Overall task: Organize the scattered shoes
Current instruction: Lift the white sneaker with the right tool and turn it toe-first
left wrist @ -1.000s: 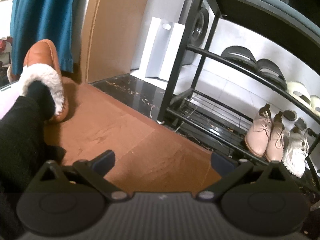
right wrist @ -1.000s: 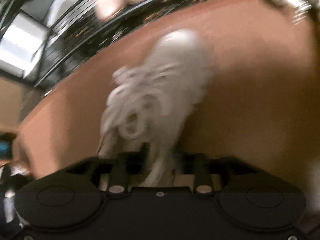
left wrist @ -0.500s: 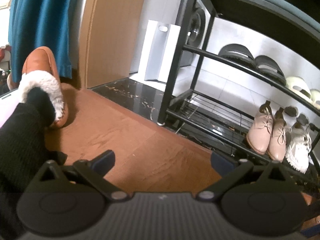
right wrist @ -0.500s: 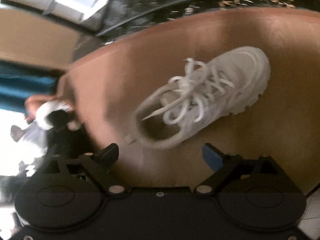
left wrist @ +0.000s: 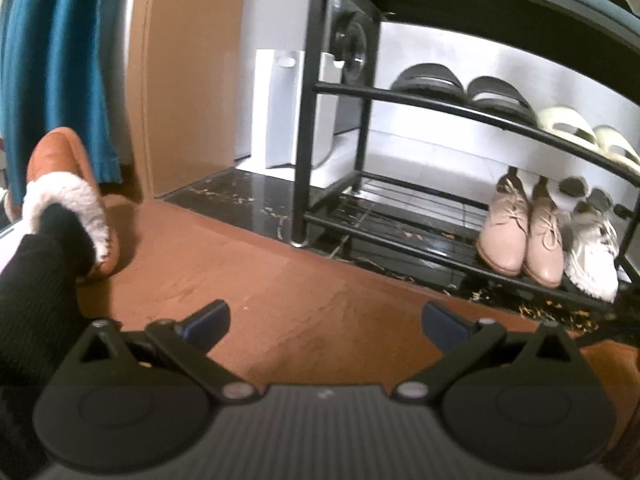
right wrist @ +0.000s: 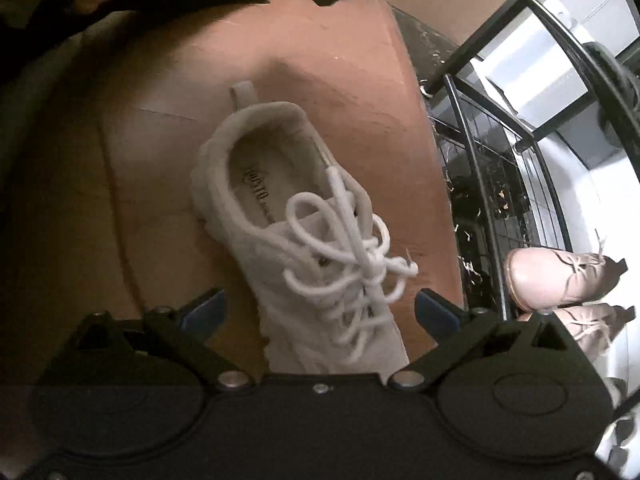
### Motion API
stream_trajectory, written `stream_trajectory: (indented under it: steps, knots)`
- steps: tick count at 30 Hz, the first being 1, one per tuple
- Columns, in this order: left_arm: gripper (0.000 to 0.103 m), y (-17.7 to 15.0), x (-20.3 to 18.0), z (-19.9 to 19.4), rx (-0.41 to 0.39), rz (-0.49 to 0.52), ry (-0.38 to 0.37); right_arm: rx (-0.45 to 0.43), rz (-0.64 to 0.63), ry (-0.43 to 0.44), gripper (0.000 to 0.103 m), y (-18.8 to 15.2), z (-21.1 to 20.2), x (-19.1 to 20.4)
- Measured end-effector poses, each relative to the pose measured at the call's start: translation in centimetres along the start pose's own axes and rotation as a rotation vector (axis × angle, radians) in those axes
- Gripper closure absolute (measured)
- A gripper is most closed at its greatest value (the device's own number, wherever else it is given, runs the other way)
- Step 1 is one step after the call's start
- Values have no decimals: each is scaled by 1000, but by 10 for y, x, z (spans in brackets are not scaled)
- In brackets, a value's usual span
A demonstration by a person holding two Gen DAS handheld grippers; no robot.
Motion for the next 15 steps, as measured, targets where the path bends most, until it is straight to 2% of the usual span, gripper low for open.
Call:
stream_trajectory:
  steps: [4,6,9,12,15]
  knots:
    - [1,-1,0,2,3,25,6,50,67,40,3,-7,27,1]
    - [1,-2,3,4,9,14,11,86,76,40,11,-12,39,0]
    - [1,-1,10,5,11,-12,27,147,158,45,17,-10,49,-2]
    - [1,0,20,5,13,-51,46,260,382,-7,21,-8,47,-9]
    - [1,1,28,6,15,-89,61,407,732,-75,22,-18,37,-16]
Point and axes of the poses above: each gripper's, at about its wrist camera, not at the fingertips, and z roughly the way its jaws point, x to its left, y to its top, the point moved 10 cm from there along z, roughly the way its jaws point, and after that the axes turned 9 degrees about -y, right-handed, at the moved point
